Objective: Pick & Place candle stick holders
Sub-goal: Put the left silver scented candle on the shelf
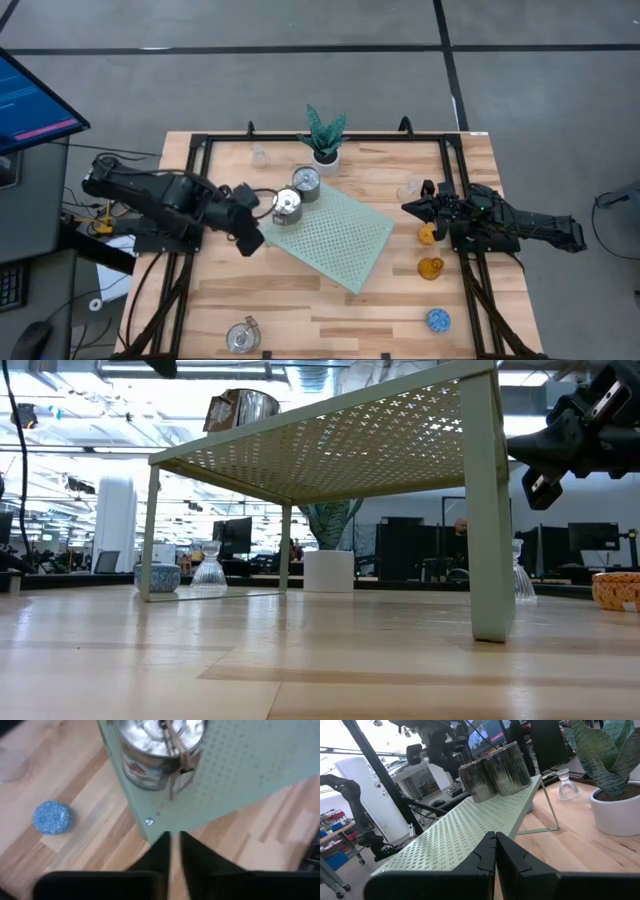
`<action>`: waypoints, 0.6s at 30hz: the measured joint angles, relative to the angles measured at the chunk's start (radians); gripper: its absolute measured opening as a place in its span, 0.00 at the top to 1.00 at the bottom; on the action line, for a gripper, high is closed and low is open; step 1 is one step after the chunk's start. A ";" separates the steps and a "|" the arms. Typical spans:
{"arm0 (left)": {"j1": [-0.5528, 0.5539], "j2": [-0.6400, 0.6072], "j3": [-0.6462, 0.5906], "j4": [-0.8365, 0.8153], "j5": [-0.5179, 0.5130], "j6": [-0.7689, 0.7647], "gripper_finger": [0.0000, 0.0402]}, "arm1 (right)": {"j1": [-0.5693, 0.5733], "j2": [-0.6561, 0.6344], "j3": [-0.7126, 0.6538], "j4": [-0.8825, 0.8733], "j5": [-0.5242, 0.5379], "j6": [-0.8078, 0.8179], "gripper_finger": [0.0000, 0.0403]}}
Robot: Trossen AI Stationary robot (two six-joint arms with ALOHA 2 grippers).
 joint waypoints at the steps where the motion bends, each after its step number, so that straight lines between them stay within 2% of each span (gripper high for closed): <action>1: 0.001 0.000 -0.013 0.011 -0.011 0.002 0.96 | 0.000 0.000 0.000 0.000 0.000 0.000 1.00; 8: 0.054 0.000 -0.085 0.104 -0.023 0.033 0.99 | 0.000 0.000 0.000 0.000 0.000 0.000 1.00; 18: 0.145 0.000 -0.101 0.227 0.008 0.142 0.99 | 0.000 0.000 0.000 0.000 0.000 0.000 1.00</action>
